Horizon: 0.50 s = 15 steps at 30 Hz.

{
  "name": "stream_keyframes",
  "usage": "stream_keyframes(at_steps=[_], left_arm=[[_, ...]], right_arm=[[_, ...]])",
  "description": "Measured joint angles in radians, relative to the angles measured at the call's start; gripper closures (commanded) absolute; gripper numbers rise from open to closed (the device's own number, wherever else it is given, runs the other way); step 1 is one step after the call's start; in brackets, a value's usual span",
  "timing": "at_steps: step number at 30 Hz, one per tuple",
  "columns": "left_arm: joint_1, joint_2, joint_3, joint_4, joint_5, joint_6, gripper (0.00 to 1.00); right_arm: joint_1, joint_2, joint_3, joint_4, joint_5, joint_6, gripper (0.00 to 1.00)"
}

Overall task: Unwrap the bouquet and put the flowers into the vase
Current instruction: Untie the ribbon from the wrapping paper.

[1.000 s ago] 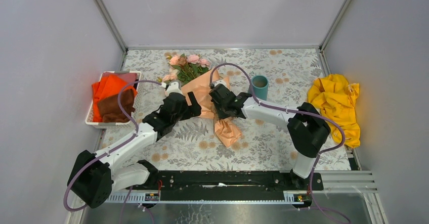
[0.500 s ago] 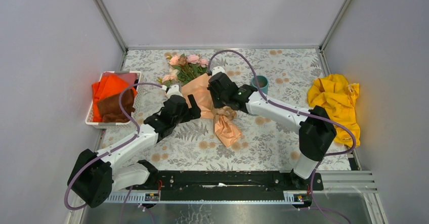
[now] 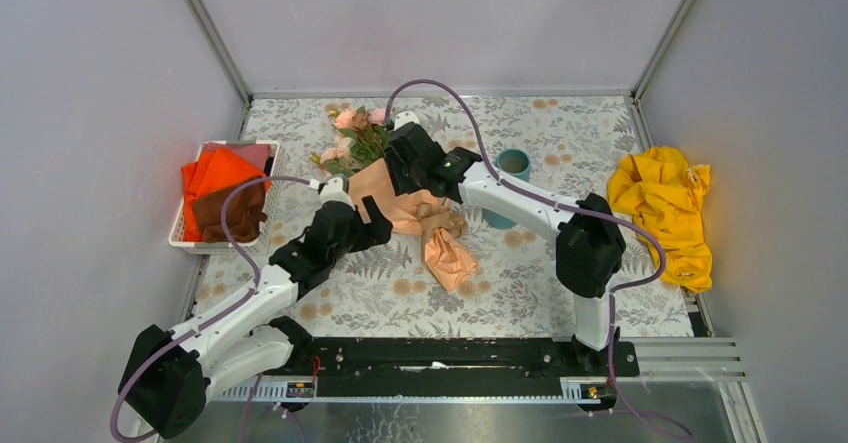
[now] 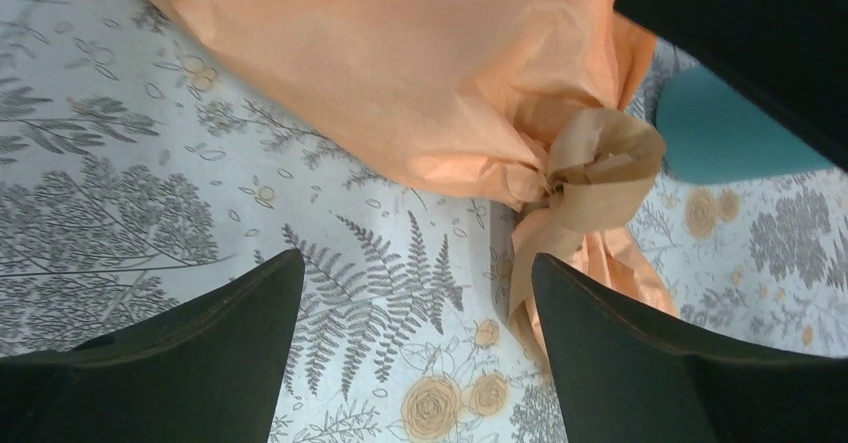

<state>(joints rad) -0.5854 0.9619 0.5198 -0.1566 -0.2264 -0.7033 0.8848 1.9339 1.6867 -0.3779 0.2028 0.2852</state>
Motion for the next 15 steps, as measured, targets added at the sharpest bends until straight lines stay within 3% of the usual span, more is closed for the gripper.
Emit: stream_keyframes(at_steps=[4, 7, 15], left_arm=[[-0.017, 0.002, -0.030, 0.029, 0.051, 0.010, 0.12], [-0.044, 0.043, -0.046, 0.061, 0.087, 0.017, 0.24], [-0.189, 0.305, 0.012, 0.132, 0.094, 0.041, 0.28]], right_arm=[[0.000, -0.008, -0.003, -0.016, 0.057, -0.001, 0.37], [0.000, -0.064, -0.058, -0.013, 0.126, -0.001, 0.38], [0.000, -0.407, -0.326, 0.028, 0.239, 0.026, 0.40]])
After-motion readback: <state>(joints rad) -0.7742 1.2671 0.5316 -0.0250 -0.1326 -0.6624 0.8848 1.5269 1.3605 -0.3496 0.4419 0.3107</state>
